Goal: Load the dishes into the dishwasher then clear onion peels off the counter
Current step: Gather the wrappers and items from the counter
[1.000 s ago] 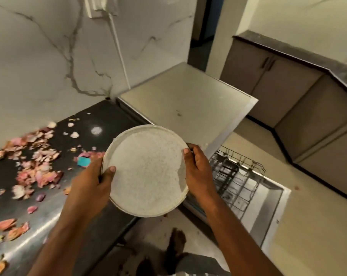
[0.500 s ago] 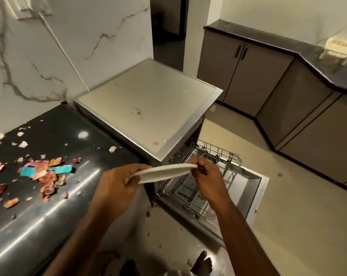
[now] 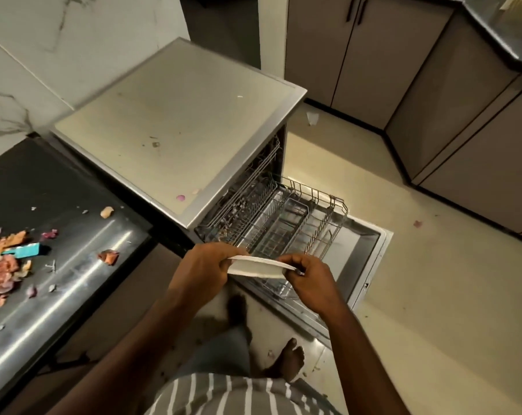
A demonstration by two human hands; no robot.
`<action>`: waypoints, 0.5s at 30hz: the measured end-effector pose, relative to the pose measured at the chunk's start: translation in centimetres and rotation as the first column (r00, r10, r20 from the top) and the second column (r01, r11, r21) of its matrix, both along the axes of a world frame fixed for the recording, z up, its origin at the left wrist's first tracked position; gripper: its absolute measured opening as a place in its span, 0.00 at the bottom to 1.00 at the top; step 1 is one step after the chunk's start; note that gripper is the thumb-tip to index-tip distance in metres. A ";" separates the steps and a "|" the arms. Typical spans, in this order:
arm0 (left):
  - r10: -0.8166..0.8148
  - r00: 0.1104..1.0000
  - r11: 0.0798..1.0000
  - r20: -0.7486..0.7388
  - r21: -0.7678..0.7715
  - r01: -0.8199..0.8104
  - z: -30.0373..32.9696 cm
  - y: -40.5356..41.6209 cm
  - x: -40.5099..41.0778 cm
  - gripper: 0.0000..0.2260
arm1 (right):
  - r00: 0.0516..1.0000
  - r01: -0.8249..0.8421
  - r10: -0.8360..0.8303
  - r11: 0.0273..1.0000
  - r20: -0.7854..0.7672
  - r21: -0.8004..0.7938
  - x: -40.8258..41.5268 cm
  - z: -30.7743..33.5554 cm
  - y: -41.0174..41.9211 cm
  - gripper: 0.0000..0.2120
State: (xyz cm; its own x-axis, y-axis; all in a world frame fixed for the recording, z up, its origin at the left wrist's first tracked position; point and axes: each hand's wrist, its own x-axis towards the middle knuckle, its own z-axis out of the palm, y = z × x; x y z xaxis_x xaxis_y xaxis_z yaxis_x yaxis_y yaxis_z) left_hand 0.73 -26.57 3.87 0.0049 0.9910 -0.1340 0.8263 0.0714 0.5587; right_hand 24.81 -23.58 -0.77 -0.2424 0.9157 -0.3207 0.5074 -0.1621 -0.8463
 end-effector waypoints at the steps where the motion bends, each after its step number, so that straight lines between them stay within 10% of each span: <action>1: -0.016 1.000 1.000 -0.008 -0.011 0.016 -0.4 0.8 0.2 0.18 | 1.000 -0.014 0.014 1.000 0.018 -0.008 0.1 -0.7 0.3 0.21; 15: -0.117 0.991 0.956 0.063 -0.263 0.129 -13.0 13.2 -2.3 0.17 | 0.974 -0.033 0.062 0.991 0.219 -0.131 -2.1 -9.0 8.3 0.18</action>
